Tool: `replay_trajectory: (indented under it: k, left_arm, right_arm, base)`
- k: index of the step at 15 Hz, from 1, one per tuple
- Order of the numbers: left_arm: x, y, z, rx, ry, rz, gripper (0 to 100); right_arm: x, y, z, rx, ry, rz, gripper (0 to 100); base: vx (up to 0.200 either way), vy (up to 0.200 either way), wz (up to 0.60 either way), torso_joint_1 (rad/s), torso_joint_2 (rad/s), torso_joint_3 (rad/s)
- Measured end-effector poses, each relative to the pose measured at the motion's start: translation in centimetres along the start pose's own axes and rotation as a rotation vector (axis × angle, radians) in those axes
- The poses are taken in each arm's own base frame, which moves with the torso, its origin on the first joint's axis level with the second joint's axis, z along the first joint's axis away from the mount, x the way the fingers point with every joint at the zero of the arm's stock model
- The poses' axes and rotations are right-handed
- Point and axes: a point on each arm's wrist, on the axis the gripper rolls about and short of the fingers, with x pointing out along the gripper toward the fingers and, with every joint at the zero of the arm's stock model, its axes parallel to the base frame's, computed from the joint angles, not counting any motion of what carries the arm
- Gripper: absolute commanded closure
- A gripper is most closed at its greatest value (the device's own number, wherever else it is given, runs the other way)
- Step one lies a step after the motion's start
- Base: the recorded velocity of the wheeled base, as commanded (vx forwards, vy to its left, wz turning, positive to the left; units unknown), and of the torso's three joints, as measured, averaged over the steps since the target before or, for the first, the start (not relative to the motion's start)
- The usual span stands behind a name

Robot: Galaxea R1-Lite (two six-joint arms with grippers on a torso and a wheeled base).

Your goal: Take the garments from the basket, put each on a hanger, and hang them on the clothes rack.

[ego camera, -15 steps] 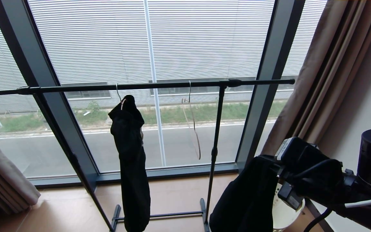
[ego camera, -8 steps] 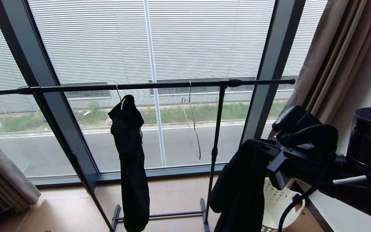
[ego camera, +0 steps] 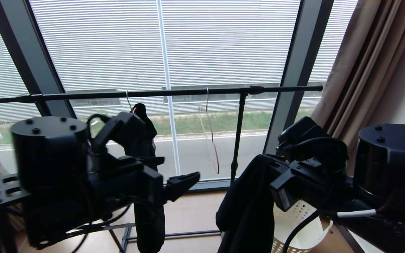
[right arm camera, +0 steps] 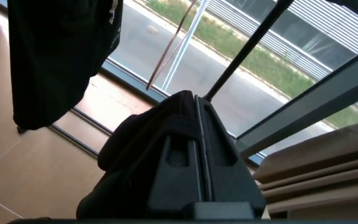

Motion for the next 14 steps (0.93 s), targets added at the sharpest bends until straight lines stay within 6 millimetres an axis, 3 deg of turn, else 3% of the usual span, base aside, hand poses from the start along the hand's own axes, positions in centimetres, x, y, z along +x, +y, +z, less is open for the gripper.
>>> replay_trajectory:
  k: [4,10,14]
  left_arm:
    - [5.4,-3.0,0.2,-0.006,0.034,-0.092,0]
    - [7.9,-4.1,-1.5,-0.009,0.105,-0.117,0]
    - [8.9,-4.4,-1.4,-0.048,0.104,-0.121,0]
  right_arm:
    - [0.8,1.5,1.3,0.074,-0.008,-0.127,100]
    - [1.9,1.9,2.3,0.113,-0.012,-0.238,100]
    - [1.9,1.9,2.3,0.113,-0.010,-0.256,100]
  base:
    - [0.000,0.000,0.00,0.000,0.00,0.000]
    - [0.000,0.000,0.00,0.000,0.00,0.000]
    - [0.000,0.000,0.00,0.000,0.00,0.000]
